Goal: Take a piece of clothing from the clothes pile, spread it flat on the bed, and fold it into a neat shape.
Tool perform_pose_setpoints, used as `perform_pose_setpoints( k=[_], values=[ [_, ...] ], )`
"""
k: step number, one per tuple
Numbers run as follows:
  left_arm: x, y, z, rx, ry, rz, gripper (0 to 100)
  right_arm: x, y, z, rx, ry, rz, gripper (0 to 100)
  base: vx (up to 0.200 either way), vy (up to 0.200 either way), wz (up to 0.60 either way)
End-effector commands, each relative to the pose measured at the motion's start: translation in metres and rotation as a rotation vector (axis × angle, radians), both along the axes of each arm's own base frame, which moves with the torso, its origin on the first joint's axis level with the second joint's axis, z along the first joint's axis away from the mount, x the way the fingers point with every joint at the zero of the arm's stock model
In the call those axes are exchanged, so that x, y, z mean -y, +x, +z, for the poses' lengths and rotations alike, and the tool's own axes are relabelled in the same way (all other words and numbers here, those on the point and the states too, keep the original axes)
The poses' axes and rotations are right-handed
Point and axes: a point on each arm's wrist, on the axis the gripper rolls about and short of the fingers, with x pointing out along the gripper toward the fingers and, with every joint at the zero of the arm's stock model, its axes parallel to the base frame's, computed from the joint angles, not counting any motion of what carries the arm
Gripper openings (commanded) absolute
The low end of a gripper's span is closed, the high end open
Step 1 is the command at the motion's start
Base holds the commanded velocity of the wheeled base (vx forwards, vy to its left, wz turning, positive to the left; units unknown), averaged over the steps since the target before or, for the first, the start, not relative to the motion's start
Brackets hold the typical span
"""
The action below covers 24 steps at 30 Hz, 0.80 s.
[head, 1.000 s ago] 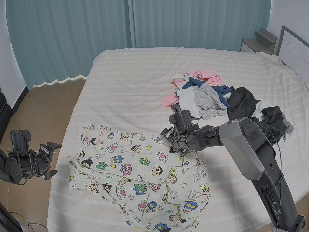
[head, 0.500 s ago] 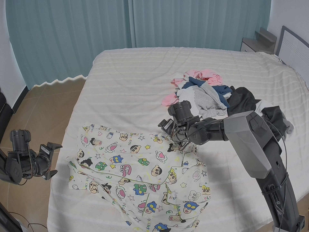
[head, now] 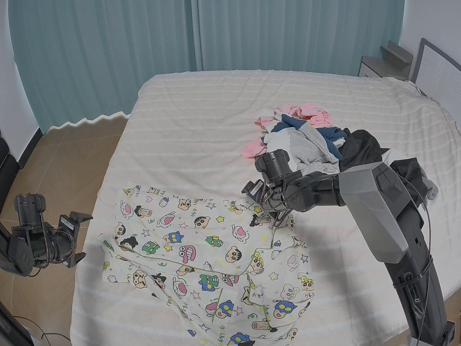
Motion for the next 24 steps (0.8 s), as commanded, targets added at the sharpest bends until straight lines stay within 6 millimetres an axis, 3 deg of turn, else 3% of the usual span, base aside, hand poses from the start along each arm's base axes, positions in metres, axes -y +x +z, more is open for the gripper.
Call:
perform_pose_setpoints(
  k=[1,10,16,20,24],
  values=[
    [0.000,-0.002,-0.004,-0.002,0.001,0.000,100,0.000,-0.002,0.008,0.000,-0.005,0.005,100,0.000,0.000,0.00],
    [0.001,-0.003,-0.003,0.024,0.004,-0.005,100,0.004,-0.012,0.061,0.066,0.022,-0.001,100,0.000,0.000,0.00],
    [0.005,-0.012,-0.005,0.024,-0.040,-0.074,100,0.029,-0.052,0.065,-0.304,-0.208,-0.005,100,0.000,0.000,0.00],
    [0.007,-0.018,-0.002,0.052,-0.058,-0.115,100,0.047,-0.068,0.068,-0.473,-0.300,-0.017,100,0.000,0.000,0.00],
    [0.008,-0.020,-0.004,0.064,-0.052,-0.133,100,0.067,-0.087,0.086,-0.617,-0.342,0.001,100,0.000,0.000,0.00]
  ],
)
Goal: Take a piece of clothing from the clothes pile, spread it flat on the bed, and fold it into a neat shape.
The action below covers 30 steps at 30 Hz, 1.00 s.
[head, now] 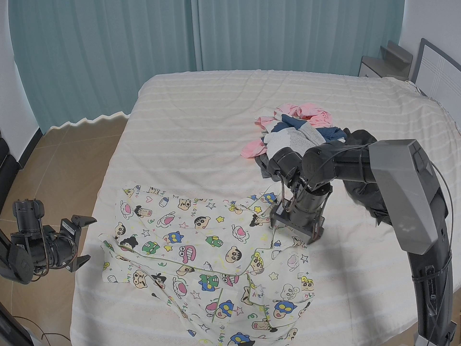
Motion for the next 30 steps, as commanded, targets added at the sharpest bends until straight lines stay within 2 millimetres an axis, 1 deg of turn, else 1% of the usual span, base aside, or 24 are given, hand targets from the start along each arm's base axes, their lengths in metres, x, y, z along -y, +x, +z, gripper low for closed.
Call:
perform_pose_setpoints(
  k=[1,2,5,6,7,8,9,10,12,13,15,16,17,19,20,22,23,24,25,26,28,30],
  values=[
    [0.004,-0.011,0.000,0.026,-0.015,-0.054,100,0.030,-0.027,0.043,-0.152,-0.049,-0.005,100,0.000,0.000,0.00],
    [0.004,-0.011,-0.001,0.030,-0.006,-0.059,100,0.037,-0.034,0.053,-0.191,-0.057,0.001,100,0.000,0.000,0.00],
    [0.004,-0.012,-0.001,0.033,-0.003,-0.064,100,0.041,-0.045,0.066,-0.222,-0.076,0.016,100,0.000,0.000,0.00],
    [0.004,-0.012,-0.001,0.033,-0.003,-0.064,100,0.041,-0.046,0.066,-0.222,-0.077,0.017,100,0.000,0.000,0.00],
    [0.004,-0.012,-0.001,0.033,-0.003,-0.064,100,0.042,-0.053,0.080,-0.204,-0.071,0.023,100,0.000,0.000,0.00],
    [0.004,-0.012,-0.001,0.033,-0.003,-0.064,100,0.042,-0.055,0.082,-0.200,-0.071,0.024,100,0.000,0.000,0.00],
    [0.004,-0.012,-0.001,0.033,-0.003,-0.064,100,0.041,-0.066,0.101,-0.159,-0.049,0.038,100,0.000,0.000,0.00],
    [0.004,-0.012,-0.001,0.032,-0.004,-0.063,100,0.041,-0.073,0.113,-0.134,-0.036,0.049,100,0.000,0.000,0.00],
    [0.005,-0.014,-0.002,0.029,-0.005,-0.066,100,0.045,-0.096,0.144,-0.081,-0.008,0.076,100,0.000,0.000,0.00],
    [0.005,-0.014,-0.002,0.029,-0.005,-0.066,100,0.047,-0.106,0.155,-0.069,-0.005,0.086,100,0.000,0.000,0.00],
    [0.005,-0.013,-0.002,0.031,-0.011,-0.076,100,0.054,-0.136,0.183,-0.042,-0.009,0.118,100,0.000,0.000,0.00],
    [0.005,-0.013,-0.002,0.031,-0.013,-0.079,100,0.056,-0.143,0.188,-0.037,-0.014,0.124,100,0.000,0.000,0.00],
    [0.005,-0.013,-0.002,0.030,-0.021,-0.087,100,0.065,-0.165,0.204,-0.024,-0.036,0.131,100,0.000,0.000,0.00],
    [0.005,-0.013,-0.002,0.033,-0.023,-0.096,100,0.079,-0.191,0.220,-0.030,-0.074,0.120,100,0.000,0.000,0.00],
    [0.005,-0.013,-0.002,0.033,-0.024,-0.097,100,0.082,-0.194,0.222,-0.033,-0.078,0.115,100,0.000,0.000,0.00],
    [0.006,-0.013,-0.002,0.037,-0.011,-0.110,100,0.098,-0.217,0.241,0.032,-0.027,0.043,100,0.000,0.000,0.00],
    [0.006,-0.013,-0.002,0.037,-0.006,-0.114,100,0.105,-0.224,0.247,0.057,-0.004,0.017,100,0.000,0.000,0.00],
    [0.006,-0.013,-0.002,0.039,0.005,-0.120,100,0.116,-0.237,0.257,0.102,0.027,-0.001,100,0.000,0.000,0.00],
    [0.006,-0.013,-0.002,0.039,0.007,-0.121,100,0.118,-0.239,0.259,0.108,0.031,-0.002,100,0.000,0.000,0.00],
    [0.006,-0.014,-0.003,0.040,0.017,-0.126,100,0.138,-0.261,0.273,0.183,0.069,-0.023,100,0.000,0.000,0.00],
    [0.006,-0.013,-0.003,0.041,0.017,-0.128,100,0.158,-0.278,0.283,0.244,0.101,-0.071,100,0.000,0.000,0.00],
    [0.006,-0.013,-0.003,0.038,0.017,-0.128,100,0.180,-0.299,0.293,0.314,0.143,-0.142,100,0.000,0.000,0.00]
  ],
)
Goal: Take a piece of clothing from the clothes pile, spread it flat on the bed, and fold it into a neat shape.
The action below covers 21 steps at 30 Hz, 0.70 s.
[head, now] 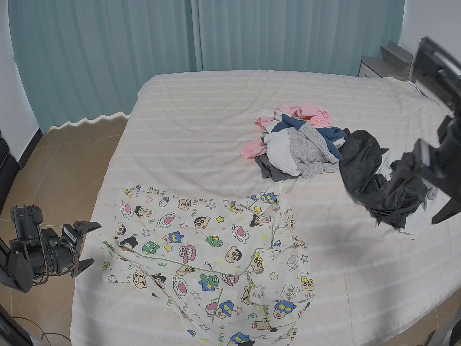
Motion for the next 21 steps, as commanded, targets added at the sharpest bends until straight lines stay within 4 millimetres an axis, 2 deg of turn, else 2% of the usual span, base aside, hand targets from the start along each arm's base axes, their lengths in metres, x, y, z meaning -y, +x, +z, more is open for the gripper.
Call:
perform_pose_setpoints(
  k=[1,3,7,8,9,10,15,16,21],
  values=[
    [0.000,0.000,-0.001,0.000,0.013,-0.015,100,0.075,-0.086,0.048,0.260,0.159,-0.151,100,0.000,0.000,0.00],
    [0.000,0.001,-0.001,0.000,0.013,-0.015,100,0.100,-0.124,0.057,0.363,0.213,-0.208,100,0.000,0.000,0.00],
    [0.000,0.001,-0.002,0.000,0.014,-0.020,100,0.126,-0.178,0.072,0.638,0.343,-0.260,100,0.000,0.000,0.00],
    [0.000,0.002,-0.002,0.000,0.014,-0.020,100,0.128,-0.182,0.073,0.663,0.352,-0.264,100,0.000,0.000,0.00],
    [0.000,0.002,-0.002,0.001,0.015,-0.020,100,0.131,-0.194,0.072,0.772,0.370,-0.288,100,0.000,0.000,0.00],
    [0.000,0.002,-0.002,0.001,0.015,-0.020,100,0.130,-0.192,0.065,0.772,0.355,-0.293,100,0.000,0.000,0.00],
    [0.000,0.002,-0.002,-0.003,0.014,-0.022,100,0.120,-0.158,-0.018,0.743,0.207,-0.241,100,0.000,0.000,0.00],
    [0.000,0.002,-0.002,-0.002,0.012,-0.024,100,0.118,-0.150,-0.041,0.744,0.193,-0.209,100,0.000,0.000,0.00],
    [0.000,0.002,-0.004,-0.008,0.012,-0.025,100,0.108,-0.130,-0.129,0.749,0.212,0.080,100,0.000,0.000,0.00]
  ],
)
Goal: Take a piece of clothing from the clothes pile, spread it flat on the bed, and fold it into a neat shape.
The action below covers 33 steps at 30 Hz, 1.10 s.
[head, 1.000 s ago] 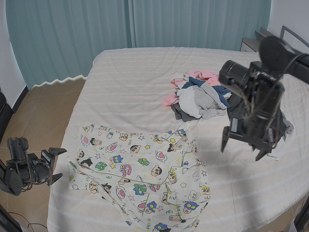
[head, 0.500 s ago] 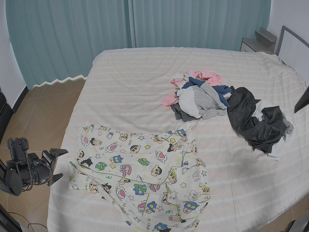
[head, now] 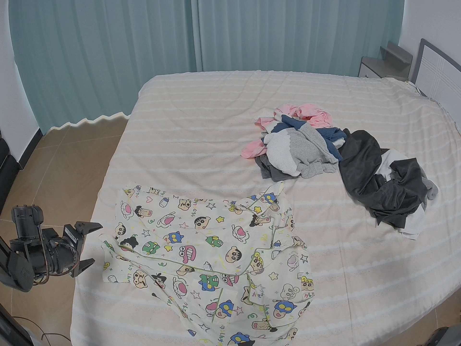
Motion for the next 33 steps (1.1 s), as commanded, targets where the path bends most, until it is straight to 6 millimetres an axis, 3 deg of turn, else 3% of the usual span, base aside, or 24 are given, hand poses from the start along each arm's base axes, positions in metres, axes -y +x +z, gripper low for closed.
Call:
perform_pose_setpoints(
  k=[1,4,6,8,19,33],
  values=[
    [0.000,0.001,-0.003,-0.013,-0.002,-0.006,100,-0.008,0.019,-0.193,0.077,-0.201,0.281,100,0.000,0.000,0.00],
    [0.000,0.002,-0.007,-0.022,0.016,-0.019,100,-0.015,0.024,-0.233,0.068,-0.246,0.510,100,0.000,0.000,0.00],
    [0.000,0.002,-0.008,-0.026,0.025,-0.024,100,-0.018,0.027,-0.241,0.054,-0.252,0.582,100,0.000,0.000,0.00],
    [-0.001,0.003,-0.012,-0.037,0.042,-0.037,100,-0.030,0.037,-0.265,-0.083,-0.273,0.749,100,0.000,0.000,0.00],
    [-0.002,0.004,-0.008,0.002,0.047,-0.034,100,-0.058,0.081,-0.303,-0.385,-0.285,0.887,100,0.000,0.000,0.00],
    [0.005,-0.023,0.040,0.201,0.067,-0.099,100,-0.073,0.118,-0.332,-0.463,-0.245,0.940,100,0.000,0.000,0.00]
  ],
)
